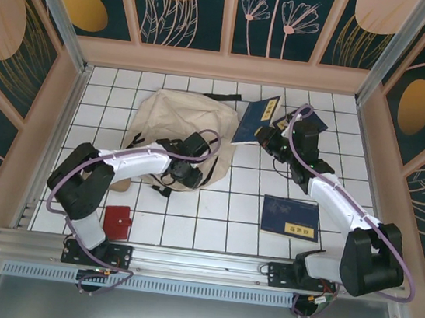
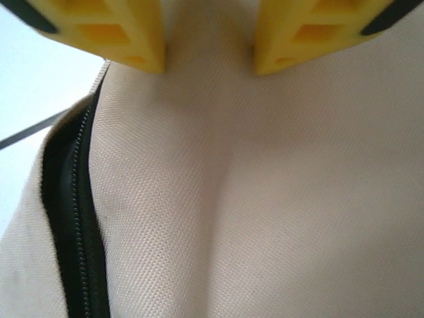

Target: Pack the student bag

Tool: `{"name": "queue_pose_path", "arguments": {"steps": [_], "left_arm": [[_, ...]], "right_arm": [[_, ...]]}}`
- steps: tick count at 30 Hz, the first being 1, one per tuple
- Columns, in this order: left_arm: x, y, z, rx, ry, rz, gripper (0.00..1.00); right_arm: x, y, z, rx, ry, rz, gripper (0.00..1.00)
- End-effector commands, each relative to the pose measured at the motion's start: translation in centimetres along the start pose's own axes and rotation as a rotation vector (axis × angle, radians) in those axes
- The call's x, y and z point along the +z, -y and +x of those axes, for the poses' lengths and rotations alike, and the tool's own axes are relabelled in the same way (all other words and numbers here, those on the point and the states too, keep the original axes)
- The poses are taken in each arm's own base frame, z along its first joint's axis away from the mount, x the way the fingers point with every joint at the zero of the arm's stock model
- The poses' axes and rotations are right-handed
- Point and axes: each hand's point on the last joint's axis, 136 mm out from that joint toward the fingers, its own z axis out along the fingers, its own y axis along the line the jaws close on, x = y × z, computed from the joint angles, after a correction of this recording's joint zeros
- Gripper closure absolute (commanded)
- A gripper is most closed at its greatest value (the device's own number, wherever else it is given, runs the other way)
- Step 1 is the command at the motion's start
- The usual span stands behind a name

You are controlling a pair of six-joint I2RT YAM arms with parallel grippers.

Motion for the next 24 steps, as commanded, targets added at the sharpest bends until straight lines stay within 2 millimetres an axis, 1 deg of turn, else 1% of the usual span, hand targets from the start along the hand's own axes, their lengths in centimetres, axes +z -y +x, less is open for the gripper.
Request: {"name": "queue_pose_path", "arguments": {"steps": [1,3,5,6,8,10,11,14,18,20,22,24], "left_arm": [[-0.2,-1.8,-0.3,0.016,-0.012,-0.115,0.69],[-0.5,-2.0,-0.8,0.015,0.005,-0.134,0.79],[-0.8,-2.0,-1.4,0.007,0.025,-0.138,0.98],[-1.1,-2.0,-1.8,-0.002,0.04,-0.143,1.0],[-1.9,-2.3,-2.7,-0.02,0.078,-0.159,1.0],[-2.7,-2.1,-3.9,-0.033,0.121,-0.155,1.0],[-4.0,-1.9,-4.9,-0.044,0.171,-0.14,1.0],[-6.6,-0.8,-7.9,-0.06,0.289,-0.087,1.0],[-11.0,-0.4,-12.8,-0.129,0.48,-0.066,1.0],[-13.1,-0.1,-15.1,-0.161,0.562,-0.056,1.0],[-15.1,0.2,-17.5,-0.181,0.625,-0.049,1.0],[-16.4,0.8,-19.5,-0.182,0.659,-0.037,1.0]], "right_arm": [[-0.2,-1.0,-1.4,-0.004,0.061,-0.05,0.97],[-0.2,-1.0,-1.4,-0.001,0.064,-0.051,0.97],[-0.3,-0.8,-1.3,0.003,0.065,-0.047,0.97],[-0.3,-0.8,-1.2,0.003,0.065,-0.047,0.97],[-0.4,-0.8,-1.1,0.002,0.063,-0.045,0.97],[-0.5,-0.7,-1.0,-0.003,0.06,-0.042,0.97],[-0.6,-0.7,-1.0,-0.009,0.058,-0.041,0.97],[-0.8,-0.4,-0.8,-0.021,0.057,-0.021,0.97],[-1.8,1.3,-0.7,-0.029,0.088,0.066,0.98],[-2.3,1.7,-0.6,-0.036,0.098,0.092,0.98],[-2.7,1.6,-0.2,-0.043,0.084,0.086,0.98],[-3.1,1.0,0.4,-0.045,0.06,0.061,0.98]]}}
